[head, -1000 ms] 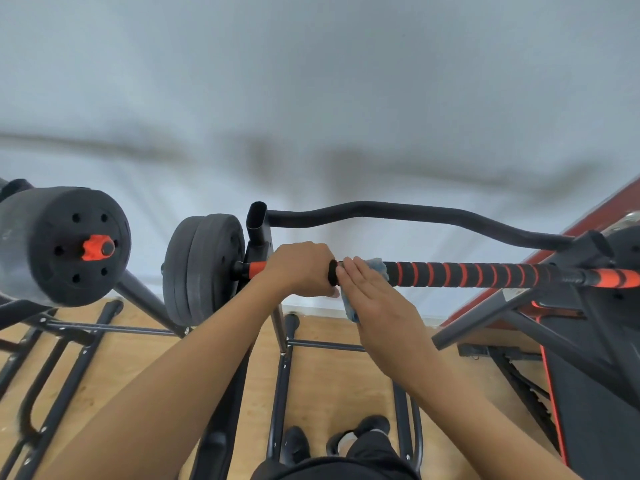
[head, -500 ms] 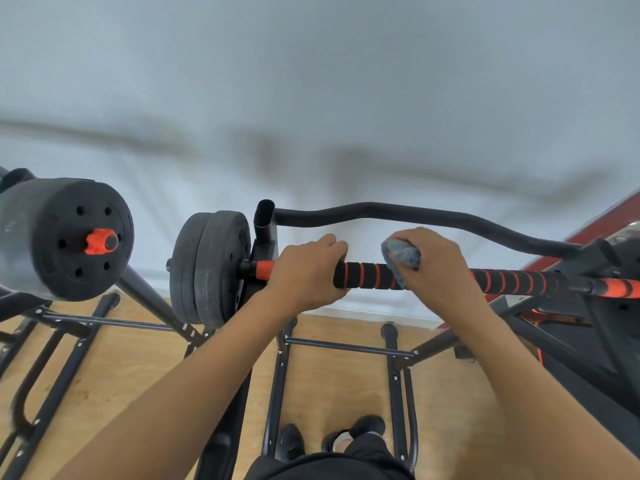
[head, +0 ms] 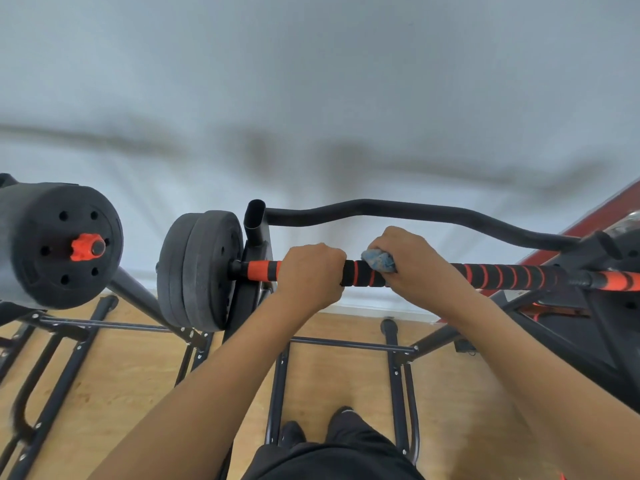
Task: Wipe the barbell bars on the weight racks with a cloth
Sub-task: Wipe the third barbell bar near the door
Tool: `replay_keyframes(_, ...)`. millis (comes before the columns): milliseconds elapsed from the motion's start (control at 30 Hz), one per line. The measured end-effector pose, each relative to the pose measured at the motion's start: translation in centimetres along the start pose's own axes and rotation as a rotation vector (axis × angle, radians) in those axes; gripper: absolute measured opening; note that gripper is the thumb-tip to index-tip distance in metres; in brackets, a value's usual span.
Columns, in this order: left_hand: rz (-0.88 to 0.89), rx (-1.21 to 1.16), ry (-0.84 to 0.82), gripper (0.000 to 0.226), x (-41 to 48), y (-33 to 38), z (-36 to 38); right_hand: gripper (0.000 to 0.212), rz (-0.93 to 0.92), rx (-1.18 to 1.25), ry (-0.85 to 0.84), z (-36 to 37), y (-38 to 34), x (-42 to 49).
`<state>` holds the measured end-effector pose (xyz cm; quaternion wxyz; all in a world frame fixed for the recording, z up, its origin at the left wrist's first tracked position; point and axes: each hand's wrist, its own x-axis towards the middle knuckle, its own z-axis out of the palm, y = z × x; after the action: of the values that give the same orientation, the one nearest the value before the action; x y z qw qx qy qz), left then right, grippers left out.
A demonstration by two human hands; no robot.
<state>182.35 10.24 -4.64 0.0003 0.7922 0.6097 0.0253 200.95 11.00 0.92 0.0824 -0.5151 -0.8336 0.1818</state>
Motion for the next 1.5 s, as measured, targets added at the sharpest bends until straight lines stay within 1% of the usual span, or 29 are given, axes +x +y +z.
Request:
replay_keyframes(100, -0.015, -0.061, -0.134, 0.02, 1.0, -0.3, -0.7, 0.024, -0.072, -0.01, -0.025, -0.1, 1.1, -0.3)
replay_keyframes(167, -0.016, -0.153, -0.263, 0.025, 1.7, -0.6, -1.0, 0.031, -0.119, 0.002, -0.06, -0.6, 1.8, -0.7)
replay_keyframes(233, -0.012, -0.222, -0.372, 0.027, 2.5, -1.0, -1.5, 0.033, -0.144, 0.035, -0.059, -0.9, 2.4, -0.6)
replay_keyframes(267, -0.009, -0.234, -0.376, 0.025, 2.6, -1.1, -1.7, 0.029, -0.132, 0.051, -0.042, -0.9, 2.7, -0.2)
replay_keyframes(300, 0.001, -0.227, -0.343, 0.024, 2.6, -1.1, -1.9, 0.022, -0.105, 0.059, -0.023, -0.9, 2.8, 0.5)
replay_keyframes(333, 0.017, -0.181, -0.27, 0.024, 2.3, -0.9, -1.8, 0.014, -0.067, 0.056, -0.012, -0.8, 2.9, 1.3)
replay_keyframes(367, 0.043, -0.095, -0.161, 0.024, 1.9, -0.6, -1.3, 0.008, -0.025, 0.061, -0.013, -0.8, 2.9, 2.1)
replay_keyframes(400, 0.072, -0.001, -0.061, 0.026, 1.4, 0.0, -0.8, 0.006, 0.014, 0.088, -0.025, -0.8, 2.9, 2.8)
replay_keyframes(433, 0.085, 0.054, 0.014, 0.028, 0.9, 0.7, -0.2, 0.01, 0.047, 0.131, -0.046, -0.8, 2.9, 3.3)
replay_keyframes(500, 0.033, 0.061, 0.1, 0.03, 0.6, 1.6, 0.6, 0.017, 0.083, 0.183, -0.102, -0.9, 2.8, 3.6)
replay_keyframes(567, -0.033, 0.063, 0.088, 0.025, 1.1, 1.8, 0.7, 0.017, 0.071, 0.171, -0.118, -0.9, 2.8, 3.3)
replay_keyframes(667, -0.043, 0.101, 0.0, 0.017, 1.8, 1.6, 0.0, 0.006, -0.008, 0.145, -0.047, -0.1, 2.7, 2.5)
replay_keyframes(700, -0.037, 0.099, -0.019, 0.016, 2.0, 1.5, -0.2, 0.006, -0.037, 0.14, -0.019, 0.2, 2.7, 2.2)
replay_keyframes(767, -0.03, 0.068, -0.099, 0.018, 2.8, 1.3, -0.7, 0.012, -0.091, 0.11, 0.03, 0.7, 2.7, 1.6)
replay_keyframes(867, -0.017, -0.022, -0.293, 0.023, 4.3, 0.7, -1.4, 0.024, -0.219, 0.029, 0.1, 1.4, 3.0, 0.5)
replay_keyframes(900, -0.009, -0.044, -0.338, 0.025, 4.7, 0.5, -1.6, 0.027, -0.256, 0.016, 0.1, 1.8, 3.1, 0.2)
replay_keyframes(967, -0.008, -0.091, -0.37, 0.03, 5.2, 0.4, -1.7, 0.033, -0.312, 0.015, 0.05, 2.1, 3.4, -0.6)
replay_keyframes(1033, -0.002, -0.1, -0.361, 0.029, 5.4, 0.4, -1.5, 0.034, -0.296, 0.073, 0.051, 1.6, 3.7, -0.6)
replay_keyframes(1133, 0.005, -0.109, -0.333, 0.022, 5.3, 0.2, -1.3, 0.026, -0.165, 0.222, 0.172, 0.4, 3.9, 1.4)
replay_keyframes(1233, 0.038, -0.158, -0.275, 0.022, 4.7, -0.1, -1.5, 0.019, -0.099, 0.231, 0.109, 0.5, 3.7, 2.7)
replay_keyframes(1267, 0.039, -0.153, -0.223, 0.026, 4.1, -0.2, -1.4, 0.019, -0.097, 0.223, 0.093, 0.7, 3.6, 2.8)
replay_keyframes(1333, 0.018, -0.06, -0.098, 0.032, 2.8, -0.3, -1.0, 0.021, -0.095, 0.233, 0.083, 1.1, 3.6, 2.5)
replay_keyframes(1367, 0.012, -0.017, -0.065, 0.033, 2.3, -0.3, -0.9, 0.023, -0.095, 0.235, 0.08, 1.0, 3.5, 2.4)
replay_keyframes(1433, -0.004, 0.013, -0.071, 0.032, 2.1, -0.4, -0.7, 0.027, -0.129, 0.195, 0.076, 1.0, 3.3, 2.4)
replay_keyframes(1500, -0.022, 0.043, -0.107, 0.034, 2.6, -0.2, -1.1, 0.033, -0.204, 0.144, 0.098, 1.4, 3.3, 2.2)
